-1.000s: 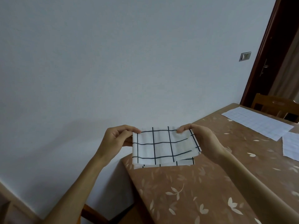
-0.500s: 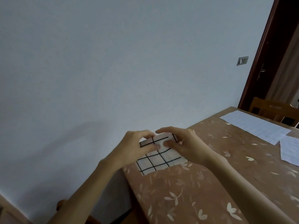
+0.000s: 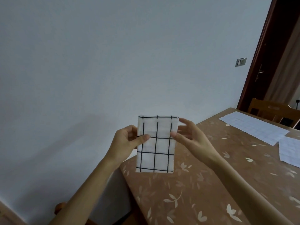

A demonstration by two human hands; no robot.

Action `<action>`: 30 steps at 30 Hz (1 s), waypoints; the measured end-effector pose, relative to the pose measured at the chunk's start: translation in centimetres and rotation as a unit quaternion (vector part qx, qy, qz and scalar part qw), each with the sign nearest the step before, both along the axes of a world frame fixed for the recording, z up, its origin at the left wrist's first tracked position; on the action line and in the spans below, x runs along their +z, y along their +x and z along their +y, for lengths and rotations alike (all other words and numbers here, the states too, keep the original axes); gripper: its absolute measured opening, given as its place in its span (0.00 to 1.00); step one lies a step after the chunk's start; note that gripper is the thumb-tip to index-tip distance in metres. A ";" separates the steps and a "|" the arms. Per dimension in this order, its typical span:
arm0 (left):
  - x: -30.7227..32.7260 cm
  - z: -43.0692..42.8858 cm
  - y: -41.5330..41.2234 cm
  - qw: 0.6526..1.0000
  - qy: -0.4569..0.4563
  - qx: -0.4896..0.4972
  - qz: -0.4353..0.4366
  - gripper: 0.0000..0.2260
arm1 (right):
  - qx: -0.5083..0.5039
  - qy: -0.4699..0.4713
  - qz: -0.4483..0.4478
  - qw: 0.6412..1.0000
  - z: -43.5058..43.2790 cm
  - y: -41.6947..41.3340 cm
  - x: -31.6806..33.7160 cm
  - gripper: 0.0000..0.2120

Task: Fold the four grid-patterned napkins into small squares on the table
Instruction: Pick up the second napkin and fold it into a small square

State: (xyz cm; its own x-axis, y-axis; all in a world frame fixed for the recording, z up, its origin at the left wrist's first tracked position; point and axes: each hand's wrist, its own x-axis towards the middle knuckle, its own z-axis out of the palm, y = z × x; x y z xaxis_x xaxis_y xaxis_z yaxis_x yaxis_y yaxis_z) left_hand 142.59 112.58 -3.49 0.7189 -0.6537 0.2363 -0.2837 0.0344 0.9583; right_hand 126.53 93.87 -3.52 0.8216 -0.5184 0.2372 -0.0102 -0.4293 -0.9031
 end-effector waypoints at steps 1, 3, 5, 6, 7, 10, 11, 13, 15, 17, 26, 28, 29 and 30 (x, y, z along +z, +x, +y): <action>0.1 0.0 -0.2 1.000 -0.013 -0.006 0.027 0.22 | 0.036 0.030 0.028 0.999 0.3 -0.1 -0.2 0.37; 0.2 -0.2 -0.6 0.997 -0.026 -0.020 0.063 0.23 | 0.107 0.077 0.047 0.990 1.0 -0.1 -0.6 0.31; 0.1 -0.3 -1.1 0.996 -0.027 -0.025 0.080 0.21 | 0.139 0.115 0.039 0.983 1.8 0.0 -0.9 0.17; 0.1 -0.4 -1.2 0.996 -0.021 -0.025 0.080 0.19 | 0.138 0.121 0.033 0.982 2.0 0.2 -1.1 0.12; 0.0 -0.4 -1.4 0.997 -0.007 -0.026 0.075 0.16 | 0.131 0.118 0.031 0.984 2.1 0.3 -1.2 0.10; -0.2 0.1 -1.8 0.994 0.052 -0.075 0.063 0.11 | 0.113 0.109 0.018 0.987 2.0 0.4 -1.3 0.08; -0.4 0.3 -2.0 0.992 0.064 -0.094 0.061 0.12 | 0.105 0.109 0.011 0.989 1.9 0.4 -1.2 0.07; -0.5 0.6 -2.1 0.991 0.070 -0.102 0.051 0.13 | 0.093 0.121 -0.005 0.988 1.7 0.4 -1.2 0.05; -0.5 0.8 -2.1 0.993 0.062 -0.088 0.050 0.12 | 0.092 0.145 -0.025 0.985 1.6 0.4 -1.2 0.07; -0.4 1.0 -2.0 0.994 0.058 -0.078 0.055 0.10 | 0.097 0.175 -0.046 0.979 1.5 0.3 -1.5 0.11; -0.5 1.4 -1.9 0.988 0.006 -0.106 0.109 0.10 | 0.104 0.293 -0.110 0.944 0.6 0.1 -2.9 0.10; -0.7 1.4 -1.7 0.988 -0.007 -0.101 0.119 0.10 | 0.094 0.304 -0.114 0.941 0.5 0.2 -3.1 0.10; -0.8 1.3 -1.7 0.988 -0.010 -0.098 0.118 0.12 | 0.085 0.301 -0.113 0.943 0.4 0.2 -3.2 0.17; -0.8 1.3 -1.7 0.988 -0.008 -0.096 0.119 0.15 | 0.084 0.300 -0.113 0.944 0.6 0.1 -3.1 0.24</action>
State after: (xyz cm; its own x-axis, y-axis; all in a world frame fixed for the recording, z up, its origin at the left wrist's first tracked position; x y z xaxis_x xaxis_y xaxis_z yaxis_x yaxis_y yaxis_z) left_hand 140.94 113.89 -4.32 0.6182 -0.7813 0.0864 -0.0362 0.0815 0.9960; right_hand 126.64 94.44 -6.66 0.8679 -0.4817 0.1215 0.2344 0.1813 -0.9551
